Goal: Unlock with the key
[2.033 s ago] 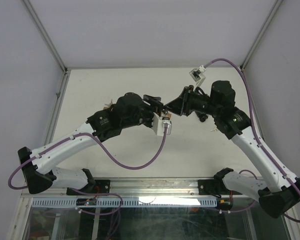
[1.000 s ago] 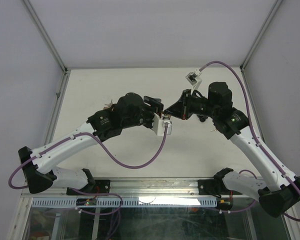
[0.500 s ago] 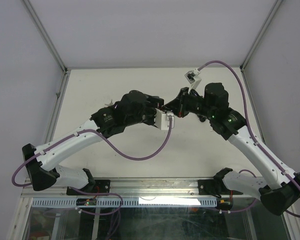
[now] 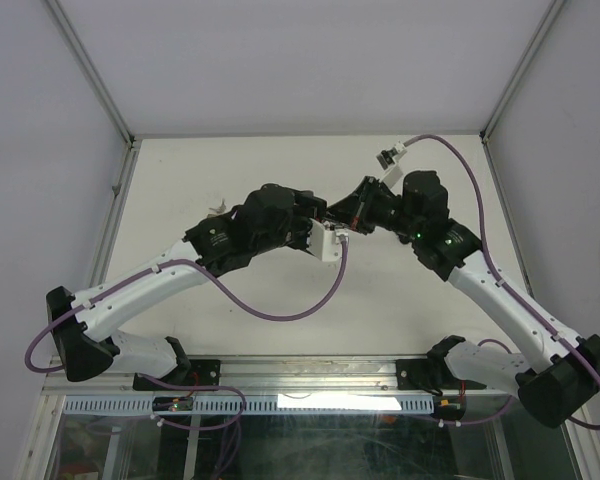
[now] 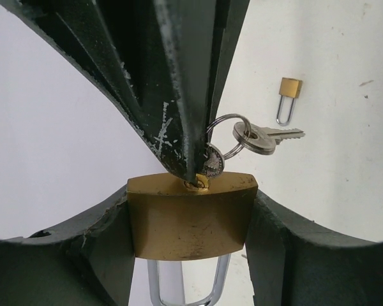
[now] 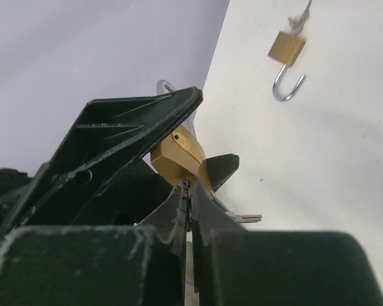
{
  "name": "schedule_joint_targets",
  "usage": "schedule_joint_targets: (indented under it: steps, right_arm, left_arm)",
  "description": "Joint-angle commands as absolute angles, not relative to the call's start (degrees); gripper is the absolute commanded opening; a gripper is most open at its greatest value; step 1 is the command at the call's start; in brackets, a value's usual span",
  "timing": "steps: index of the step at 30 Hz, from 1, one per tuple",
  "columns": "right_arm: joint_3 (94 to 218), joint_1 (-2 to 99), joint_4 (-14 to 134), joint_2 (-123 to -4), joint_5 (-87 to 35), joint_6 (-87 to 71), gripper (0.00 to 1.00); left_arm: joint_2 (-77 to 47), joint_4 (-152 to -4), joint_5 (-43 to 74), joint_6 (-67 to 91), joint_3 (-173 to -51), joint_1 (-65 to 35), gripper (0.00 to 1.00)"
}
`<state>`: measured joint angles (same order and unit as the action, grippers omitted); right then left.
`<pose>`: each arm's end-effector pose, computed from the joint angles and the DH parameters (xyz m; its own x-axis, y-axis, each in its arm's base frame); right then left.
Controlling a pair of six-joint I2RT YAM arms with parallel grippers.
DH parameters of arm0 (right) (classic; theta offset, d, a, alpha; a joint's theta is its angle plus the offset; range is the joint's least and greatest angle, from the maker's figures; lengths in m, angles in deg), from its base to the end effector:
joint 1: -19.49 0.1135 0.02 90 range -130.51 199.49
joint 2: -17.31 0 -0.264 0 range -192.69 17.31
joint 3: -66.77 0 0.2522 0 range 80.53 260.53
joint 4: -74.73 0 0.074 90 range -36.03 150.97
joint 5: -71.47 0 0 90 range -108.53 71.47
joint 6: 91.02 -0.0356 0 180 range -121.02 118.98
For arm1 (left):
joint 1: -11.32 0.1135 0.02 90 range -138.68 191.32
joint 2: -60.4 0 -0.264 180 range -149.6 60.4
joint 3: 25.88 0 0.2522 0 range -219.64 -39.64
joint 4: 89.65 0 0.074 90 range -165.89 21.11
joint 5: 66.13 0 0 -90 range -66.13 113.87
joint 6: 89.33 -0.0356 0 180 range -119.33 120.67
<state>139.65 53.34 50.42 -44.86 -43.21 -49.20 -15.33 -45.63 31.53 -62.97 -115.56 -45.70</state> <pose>0.1976 0.1504 0.3688 -0.7586 0.3066 -0.5749 -0.4167 0.4501 0.7898 0.1642 -0.2443 0.3754 0.5676 0.7567 -0.3244 0.5856 -0.0941 0.8051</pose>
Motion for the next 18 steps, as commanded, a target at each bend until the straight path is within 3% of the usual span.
schedule_joint_targets:
  steps: [1, 9, 14, 16, 18]
  right_arm:
    - [136.64, 55.01, 49.88, -45.54, -47.33, -68.97, 0.0]
    - [134.71, 55.06, 49.26, -42.74, -43.88, -77.79, 0.0]
    - [139.43, 54.85, 44.25, -43.22, -44.0, -66.21, 0.0]
    - [145.23, 54.28, 37.18, -43.56, -42.8, -55.53, 0.37]
    - [150.84, 53.79, 27.59, -43.83, -39.33, -44.82, 0.59]
  left_arm:
    - [-12.11, -67.87, 28.39, -67.65, -115.96, -47.19, 0.0]
    - [-11.68, -69.85, 27.43, -67.11, -113.8, -47.22, 0.0]
    - [-11.5, -67.31, 27.28, -65.81, -113.79, -47.22, 0.0]
    - [-11.5, -64.72, 26.7, -63.73, -113.91, -47.15, 0.0]
    - [-11.41, -63.47, 26.21, -60.57, -113.96, -46.85, 0.0]
